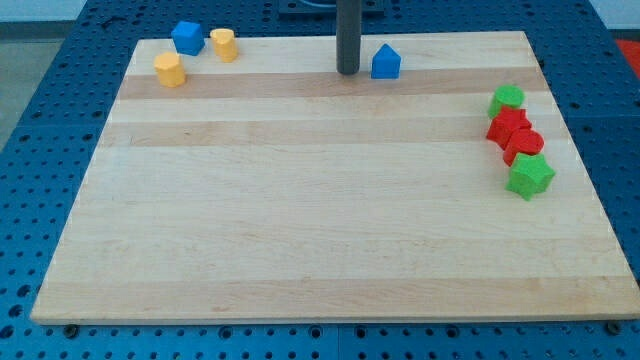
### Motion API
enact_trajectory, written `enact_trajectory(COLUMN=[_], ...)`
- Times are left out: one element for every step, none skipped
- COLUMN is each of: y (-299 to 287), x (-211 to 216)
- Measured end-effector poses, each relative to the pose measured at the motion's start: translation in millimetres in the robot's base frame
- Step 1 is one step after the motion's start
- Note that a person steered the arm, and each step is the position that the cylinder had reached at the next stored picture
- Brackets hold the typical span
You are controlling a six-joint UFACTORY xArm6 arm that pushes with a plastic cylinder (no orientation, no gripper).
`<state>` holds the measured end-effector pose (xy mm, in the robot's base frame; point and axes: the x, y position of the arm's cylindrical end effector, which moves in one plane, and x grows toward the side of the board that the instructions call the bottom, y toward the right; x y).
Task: Push blue triangle above green circle
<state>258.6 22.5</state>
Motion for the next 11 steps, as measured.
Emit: enact_trajectory(y=[19.2, 55.2, 93.2, 123.3, 148.9, 149.6, 126.6, 123.8, 139.5, 156.9, 165.0], x=[-1.9, 3.1, 3.1, 3.1, 4.7, 5.8, 3.1, -4.9, -5.0, -6.7, -15.5])
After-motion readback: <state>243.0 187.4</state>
